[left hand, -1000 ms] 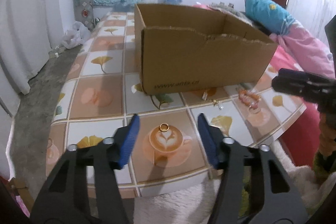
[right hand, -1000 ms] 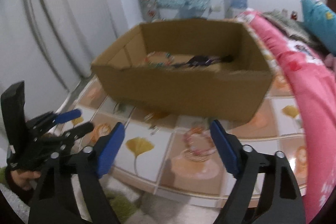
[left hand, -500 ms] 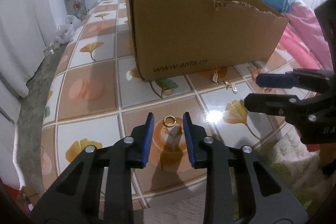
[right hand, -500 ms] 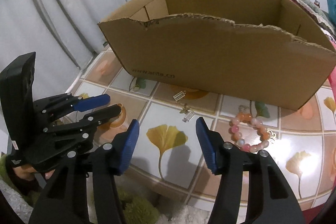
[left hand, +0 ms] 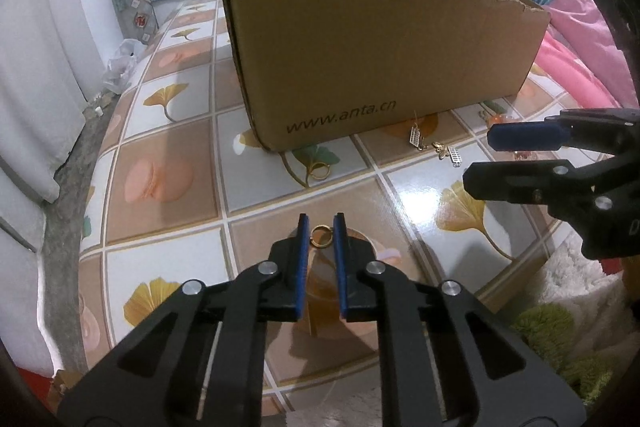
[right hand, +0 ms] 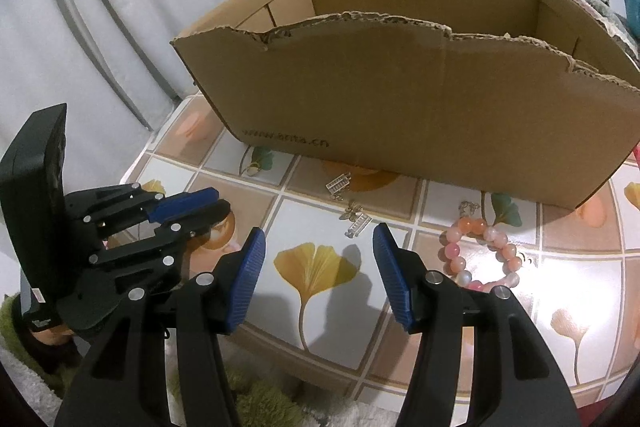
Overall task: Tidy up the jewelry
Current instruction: 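Lift the gold earring over the box wall and open the left tool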
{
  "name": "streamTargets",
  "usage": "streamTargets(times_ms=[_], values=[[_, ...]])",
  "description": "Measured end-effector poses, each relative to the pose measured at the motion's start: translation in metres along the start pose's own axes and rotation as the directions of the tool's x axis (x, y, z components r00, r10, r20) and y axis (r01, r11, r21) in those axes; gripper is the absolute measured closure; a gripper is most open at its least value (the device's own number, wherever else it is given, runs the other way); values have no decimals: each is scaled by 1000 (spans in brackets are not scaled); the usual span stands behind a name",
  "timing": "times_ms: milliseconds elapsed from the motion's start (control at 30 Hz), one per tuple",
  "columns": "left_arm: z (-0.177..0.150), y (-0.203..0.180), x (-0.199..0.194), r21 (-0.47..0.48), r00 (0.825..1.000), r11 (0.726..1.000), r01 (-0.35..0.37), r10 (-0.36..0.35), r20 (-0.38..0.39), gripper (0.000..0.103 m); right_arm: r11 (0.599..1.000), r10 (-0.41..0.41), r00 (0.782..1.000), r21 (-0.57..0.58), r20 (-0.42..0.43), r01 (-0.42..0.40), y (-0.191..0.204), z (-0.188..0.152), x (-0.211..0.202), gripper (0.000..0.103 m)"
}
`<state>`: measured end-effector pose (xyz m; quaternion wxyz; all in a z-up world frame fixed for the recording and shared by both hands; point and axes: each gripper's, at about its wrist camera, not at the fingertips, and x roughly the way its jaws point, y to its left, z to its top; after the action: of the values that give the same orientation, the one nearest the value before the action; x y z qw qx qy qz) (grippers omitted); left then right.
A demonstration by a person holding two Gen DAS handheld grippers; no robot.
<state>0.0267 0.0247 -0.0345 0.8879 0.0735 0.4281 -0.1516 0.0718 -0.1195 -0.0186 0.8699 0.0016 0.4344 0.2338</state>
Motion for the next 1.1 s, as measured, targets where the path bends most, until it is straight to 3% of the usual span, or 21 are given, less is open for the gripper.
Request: streamTargets(times_ms=[300,600,800,1100], values=[[0,10,-7,-48,999,999,18,-16,28,92,997,-8,998,-77,66,14,17,12,-1,49],[0,37,-16,-94,998,995,-23,28,57,92,982,37,998,-189,54,-26,55,30,37,70],[1,47,-14,-116,998,993,-9,16,60,92,964,1,999,-265,38,9,62,31,53,77],[2,52,-11,-133,998,991,10,-2,61,92,969,-7,1000,-247,22,13,60,39,62,81]])
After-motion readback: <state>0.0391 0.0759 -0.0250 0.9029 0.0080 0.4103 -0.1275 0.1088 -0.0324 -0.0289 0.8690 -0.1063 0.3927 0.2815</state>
